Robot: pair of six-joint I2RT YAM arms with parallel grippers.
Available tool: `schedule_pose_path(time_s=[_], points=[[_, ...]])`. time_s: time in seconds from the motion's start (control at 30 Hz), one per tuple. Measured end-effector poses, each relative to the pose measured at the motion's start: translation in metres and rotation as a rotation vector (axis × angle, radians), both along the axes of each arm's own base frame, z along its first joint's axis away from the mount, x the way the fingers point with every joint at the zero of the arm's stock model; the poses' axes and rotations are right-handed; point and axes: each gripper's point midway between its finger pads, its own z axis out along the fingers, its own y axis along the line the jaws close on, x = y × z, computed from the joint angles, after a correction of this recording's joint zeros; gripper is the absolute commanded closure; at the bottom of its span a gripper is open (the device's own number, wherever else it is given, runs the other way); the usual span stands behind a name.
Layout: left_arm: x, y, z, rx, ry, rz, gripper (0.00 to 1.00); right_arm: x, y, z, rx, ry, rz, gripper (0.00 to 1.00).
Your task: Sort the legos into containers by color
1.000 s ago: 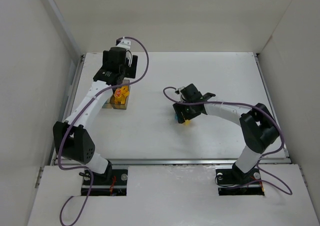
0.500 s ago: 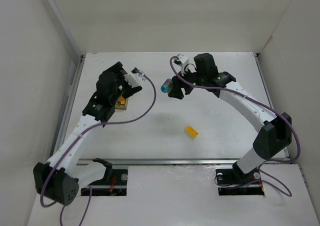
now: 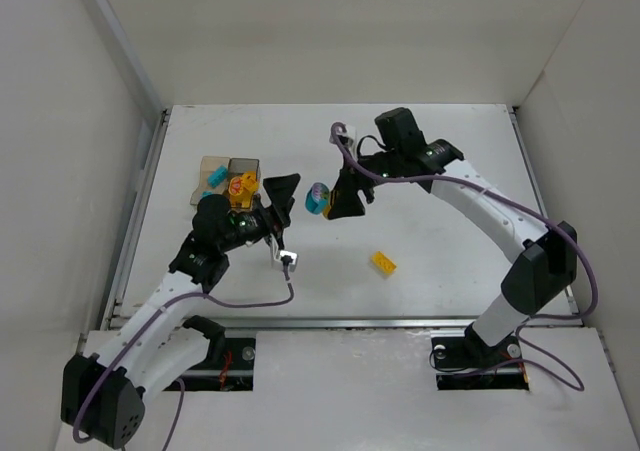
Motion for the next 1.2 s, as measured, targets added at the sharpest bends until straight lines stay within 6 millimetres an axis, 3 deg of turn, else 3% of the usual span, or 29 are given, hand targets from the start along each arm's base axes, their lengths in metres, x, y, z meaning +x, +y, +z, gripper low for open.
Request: schedule_pose_path(time_s=[0.13, 0.27, 0.4, 0.43, 0.47, 0.57, 0.9, 1.0, 1.13, 1.2], points=[[-0.011, -0.020, -0.006, 0.044, -0.045, -0.102, 0.05, -0.020, 0.018, 0.005, 0.017, 0.001, 0.084, 0.79], [-0.024, -0.035, -0.003, 0.052, -0.081, -0.174, 0.23, -0.022, 0.026, -0.001, 0.009, 0.026, 0.111, 0.81], [-0.030, -0.039, -0.010, 0.071, -0.064, -0.198, 0.51, -0.021, 0.031, -0.008, 0.002, 0.060, 0.125, 0.82], [-0.030, -0.039, -0.014, 0.079, -0.049, -0.197, 0.67, -0.021, 0.031, -0.009, -0.001, 0.062, 0.126, 0.82], [-0.031, -0.038, -0.018, 0.082, -0.024, -0.194, 0.77, -0.018, 0.031, -0.011, -0.010, 0.045, 0.120, 0.82], [-0.031, -0.033, -0.026, 0.081, 0.048, -0.168, 1.00, -0.007, 0.032, -0.011, -0.009, -0.038, 0.117, 0.83], [-0.028, -0.021, -0.019, 0.089, 0.017, -0.088, 1.00, -0.005, 0.037, -0.009, 0.026, -0.040, 0.120, 0.93], [-0.018, -0.013, -0.022, 0.074, 0.042, -0.001, 1.00, 0.001, 0.030, -0.024, 0.031, 0.012, 0.083, 0.93], [0.002, 0.009, -0.006, 0.003, 0.043, 0.166, 1.00, 0.015, 0.004, -0.062, -0.012, 0.151, -0.043, 0.94], [0.012, 0.023, -0.002, -0.057, 0.077, 0.268, 1.00, 0.023, -0.003, -0.067, -0.020, 0.181, -0.097, 0.94]])
